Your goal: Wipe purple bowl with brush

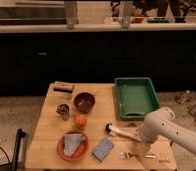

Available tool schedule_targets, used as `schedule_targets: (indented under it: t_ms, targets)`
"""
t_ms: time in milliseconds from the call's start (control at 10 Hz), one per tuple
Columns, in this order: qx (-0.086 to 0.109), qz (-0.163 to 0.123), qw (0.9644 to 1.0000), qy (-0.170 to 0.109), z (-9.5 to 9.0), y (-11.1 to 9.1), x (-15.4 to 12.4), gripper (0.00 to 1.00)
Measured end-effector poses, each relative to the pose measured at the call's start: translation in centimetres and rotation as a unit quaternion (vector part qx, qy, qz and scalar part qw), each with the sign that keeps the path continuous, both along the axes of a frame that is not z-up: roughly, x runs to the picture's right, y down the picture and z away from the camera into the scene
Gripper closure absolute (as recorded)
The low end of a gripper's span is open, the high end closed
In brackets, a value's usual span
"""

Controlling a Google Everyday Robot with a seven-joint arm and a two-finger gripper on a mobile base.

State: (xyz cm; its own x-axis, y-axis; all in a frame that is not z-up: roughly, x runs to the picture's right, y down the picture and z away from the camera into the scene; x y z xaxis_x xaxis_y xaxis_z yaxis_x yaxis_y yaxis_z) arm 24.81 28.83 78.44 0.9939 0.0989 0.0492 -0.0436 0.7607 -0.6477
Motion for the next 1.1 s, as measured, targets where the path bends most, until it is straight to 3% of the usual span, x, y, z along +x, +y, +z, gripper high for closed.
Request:
schedule_targets:
  t_ms: [200,500,1100]
  targets:
    - [0.003,-0.011,0.9999,-0.013,-0.2,-0.5,-0.3,0.2]
    - [0.023,-0.039,0.9981,-0.041,0.3,-1.2,-1.2,0.2]
    - [0.033,-0.051,0.9963,-0.061,1.5,-2.4,-2.5,0.2]
